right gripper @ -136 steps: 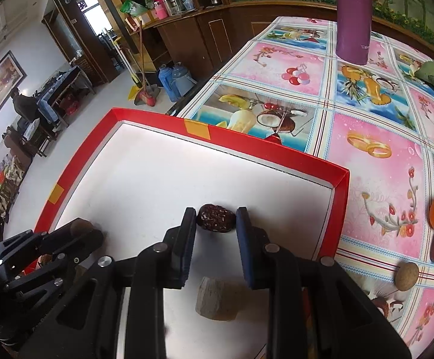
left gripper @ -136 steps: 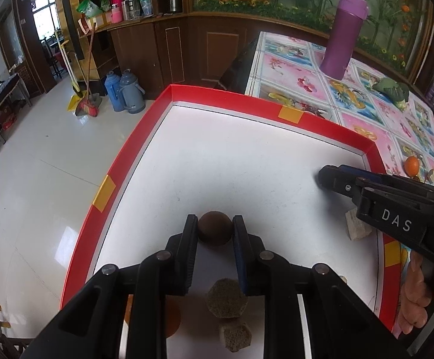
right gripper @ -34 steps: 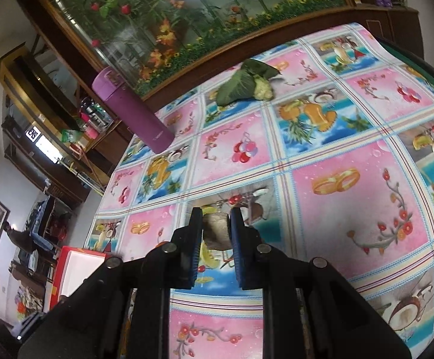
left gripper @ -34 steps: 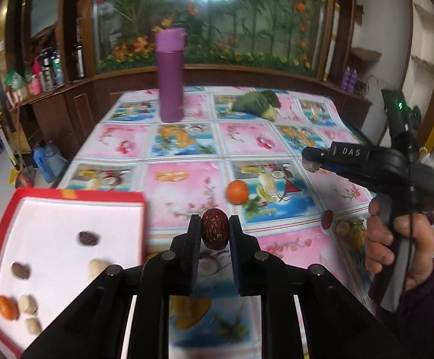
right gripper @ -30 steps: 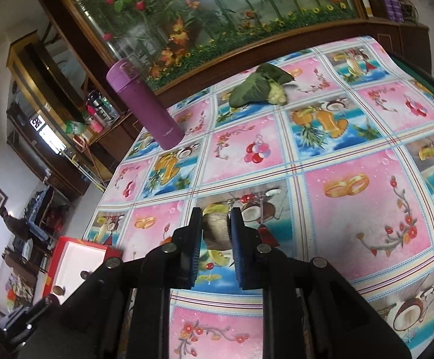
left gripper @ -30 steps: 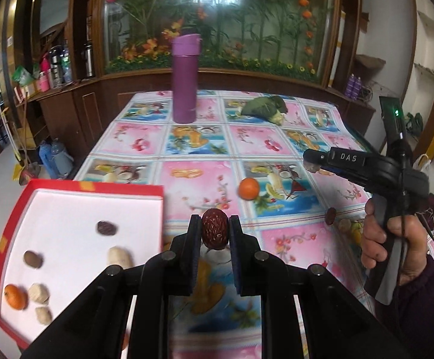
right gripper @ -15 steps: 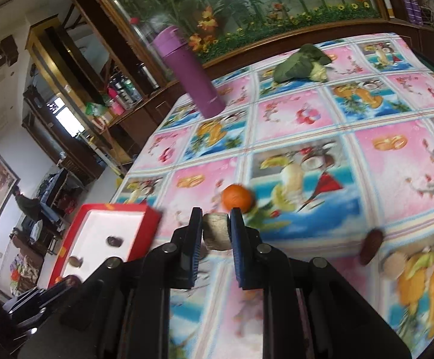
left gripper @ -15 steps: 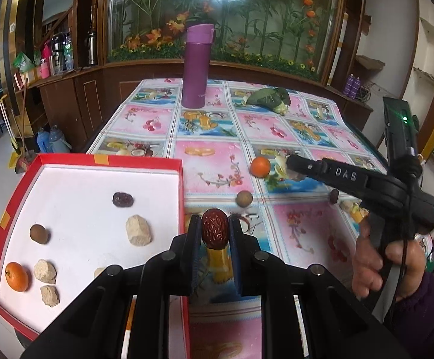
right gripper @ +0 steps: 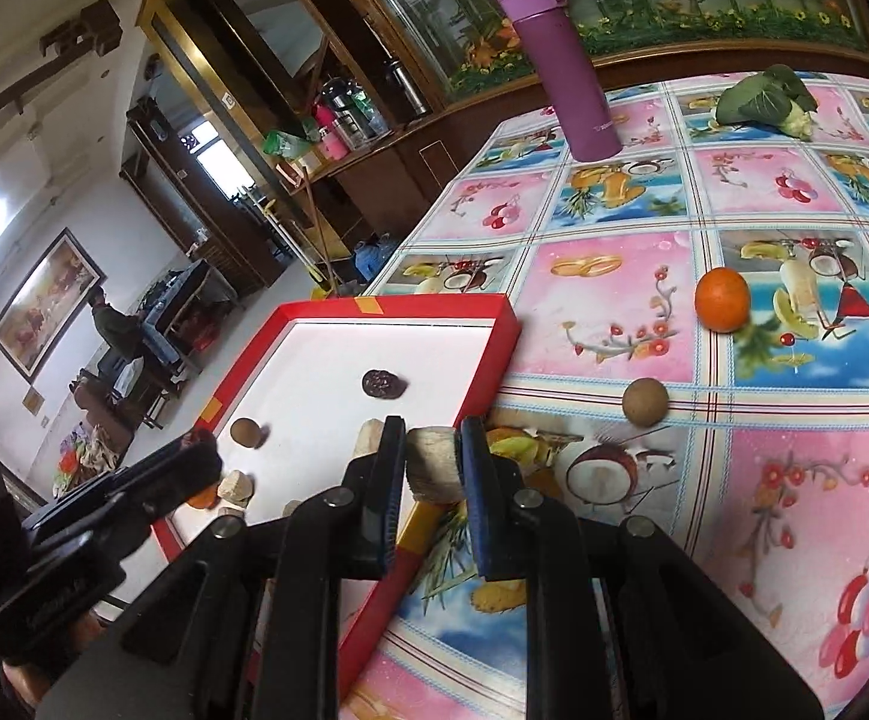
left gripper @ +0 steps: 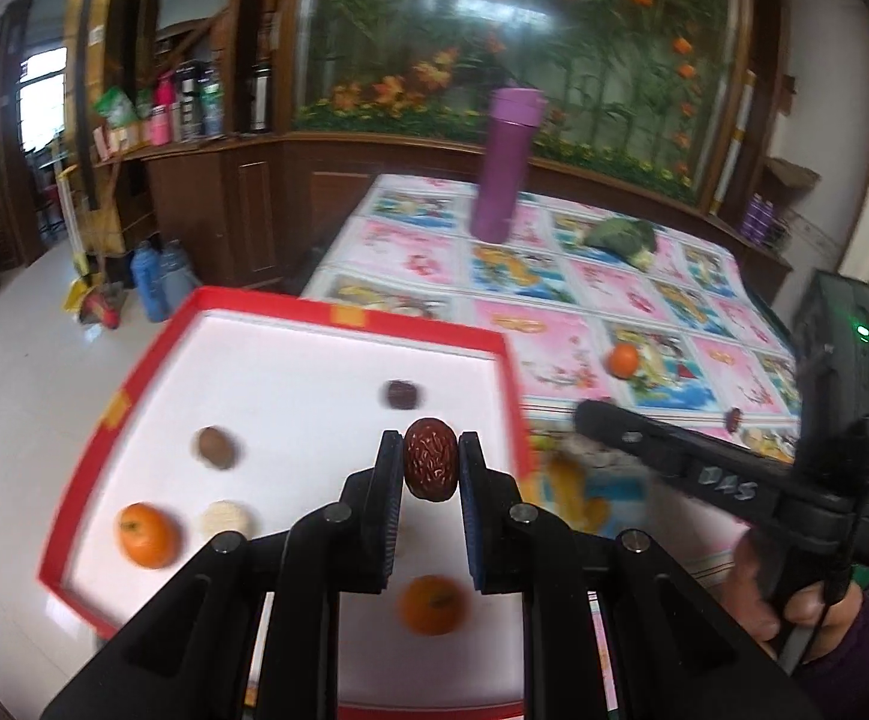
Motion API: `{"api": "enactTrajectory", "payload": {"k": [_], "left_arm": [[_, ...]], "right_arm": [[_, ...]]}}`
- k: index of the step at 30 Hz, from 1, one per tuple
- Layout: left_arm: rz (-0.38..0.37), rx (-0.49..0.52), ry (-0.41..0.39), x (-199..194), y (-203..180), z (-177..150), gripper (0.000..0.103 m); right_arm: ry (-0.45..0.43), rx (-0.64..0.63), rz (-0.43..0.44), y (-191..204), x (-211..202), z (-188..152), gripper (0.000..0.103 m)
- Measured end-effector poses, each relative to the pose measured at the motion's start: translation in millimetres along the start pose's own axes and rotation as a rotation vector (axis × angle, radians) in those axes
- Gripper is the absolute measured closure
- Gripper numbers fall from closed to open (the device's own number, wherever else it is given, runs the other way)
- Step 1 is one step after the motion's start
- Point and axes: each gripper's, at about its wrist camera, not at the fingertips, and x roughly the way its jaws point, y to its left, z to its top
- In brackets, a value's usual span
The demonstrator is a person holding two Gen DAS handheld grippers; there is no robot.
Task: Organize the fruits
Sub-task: 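Carry the red date and the beige cookie over the red tray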
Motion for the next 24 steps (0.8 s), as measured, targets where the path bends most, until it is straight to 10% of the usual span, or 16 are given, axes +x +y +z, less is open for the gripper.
{"api": "enactTrajectory", "payload": {"k": [24], "left_arm": [[0.08, -0.037, 0.05, 31.5, 45.9, 4.8, 0.086]], "right_arm": [[0.128, -0.124, 0.045, 55.0, 39.5, -32.0, 0.082]]}}
